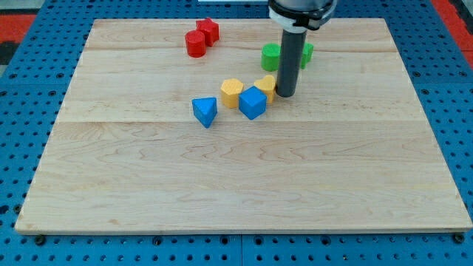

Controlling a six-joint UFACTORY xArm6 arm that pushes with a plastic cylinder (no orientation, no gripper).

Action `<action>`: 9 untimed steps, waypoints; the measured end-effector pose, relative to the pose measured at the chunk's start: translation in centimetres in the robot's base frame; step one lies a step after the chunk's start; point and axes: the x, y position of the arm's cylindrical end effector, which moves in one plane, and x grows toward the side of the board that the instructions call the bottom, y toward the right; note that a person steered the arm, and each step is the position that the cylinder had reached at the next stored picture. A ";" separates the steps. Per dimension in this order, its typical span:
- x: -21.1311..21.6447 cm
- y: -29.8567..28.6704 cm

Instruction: Push green circle and green star closer to group of blocks

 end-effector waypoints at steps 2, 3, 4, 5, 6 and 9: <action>-3.9 6.4; -8.6 9.7; -10.8 9.8; -10.8 0.6; -10.1 -2.6; -8.8 -9.1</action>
